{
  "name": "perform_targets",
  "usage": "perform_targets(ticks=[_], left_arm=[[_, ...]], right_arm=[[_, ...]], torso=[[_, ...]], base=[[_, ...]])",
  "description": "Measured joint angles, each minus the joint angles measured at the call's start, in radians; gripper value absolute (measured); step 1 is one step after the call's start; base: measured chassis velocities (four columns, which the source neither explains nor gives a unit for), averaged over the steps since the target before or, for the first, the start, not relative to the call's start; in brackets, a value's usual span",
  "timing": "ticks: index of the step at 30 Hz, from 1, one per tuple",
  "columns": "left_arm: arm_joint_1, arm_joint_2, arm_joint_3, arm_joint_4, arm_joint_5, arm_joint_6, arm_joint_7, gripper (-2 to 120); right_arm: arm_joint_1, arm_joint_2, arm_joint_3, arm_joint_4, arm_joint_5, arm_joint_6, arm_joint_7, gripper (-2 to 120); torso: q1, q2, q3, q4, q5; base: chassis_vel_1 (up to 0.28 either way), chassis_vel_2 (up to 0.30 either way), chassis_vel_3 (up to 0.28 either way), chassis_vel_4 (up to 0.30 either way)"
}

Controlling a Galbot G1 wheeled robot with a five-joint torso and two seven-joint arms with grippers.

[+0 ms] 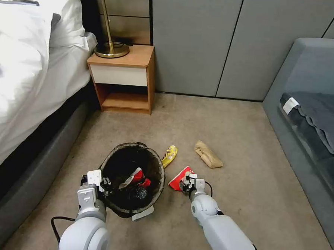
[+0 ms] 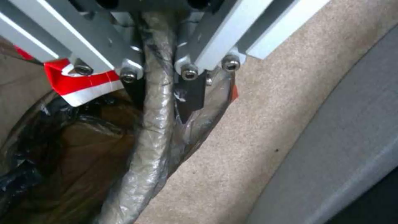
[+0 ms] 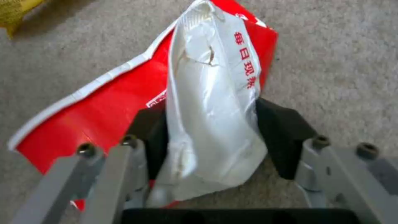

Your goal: Pick up the trash bin, then pick up the garbage from the floor and place it into the trash bin.

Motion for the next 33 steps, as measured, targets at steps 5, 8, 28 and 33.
perform_targets(ticks=[5, 8, 28, 33], left_arm=[[-0.001, 0.0, -0.001, 0.001, -0.002, 0.001, 0.0, 0], [-0.001, 0.001, -0.002, 0.001, -0.002, 0.001, 0.0, 0], [0.006, 0.002, 0.0, -0.008, -0.002, 0.001, 0.0, 0], [0.002, 0.006, 0.0, -0.008, -0.003, 0.001, 0.0, 0]], right_arm=[[0.002, 0.002, -0.002, -0.006, -0.009, 0.015, -0.005, 34], [0.002, 0.004, -0.002, -0.009, -0.015, 0.022, -0.008, 27], [-0.016, -0.015, 0.006, 0.033, -0.04, 0.1, 0.013, 7], [-0.035, -0.031, 0.015, 0.082, -0.029, 0.115, 0.02, 7]], torso=[[0.0, 0.0, 0.0, 0.0005, 0.0004], [0.0, 0.0, 0.0, 0.0006, 0.0005], [0.0, 0.0, 0.0, 0.0005, 0.0002], [0.0, 0.0, 0.0, 0.0004, 0.0003]], base=[[0.0, 0.0, 0.0, 0.0], [0.0, 0.0, 0.0, 0.0], [0.0, 0.0, 0.0, 0.0], [0.0, 0.0, 0.0, 0.0]])
